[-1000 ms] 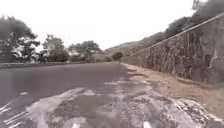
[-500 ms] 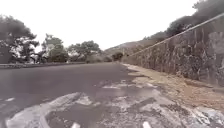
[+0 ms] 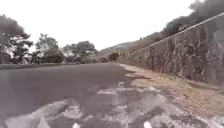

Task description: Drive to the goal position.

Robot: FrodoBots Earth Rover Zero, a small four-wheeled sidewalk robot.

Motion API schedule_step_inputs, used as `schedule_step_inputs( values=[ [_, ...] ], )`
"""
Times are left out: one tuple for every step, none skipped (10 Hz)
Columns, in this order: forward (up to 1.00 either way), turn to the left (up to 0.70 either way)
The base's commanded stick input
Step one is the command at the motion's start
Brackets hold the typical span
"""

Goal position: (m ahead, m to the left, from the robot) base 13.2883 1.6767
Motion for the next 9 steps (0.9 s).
schedule_step_inputs(
  values=[
    [0.7, -0.13],
    [0.7, -0.22],
    [0.7, 0.0],
    [0.7, 0.0],
    [0.7, -0.1],
    [0.7, -0.05],
    [0.7, -0.01],
    [0.7, 0.0],
    [0.7, 0.0]
  ],
)
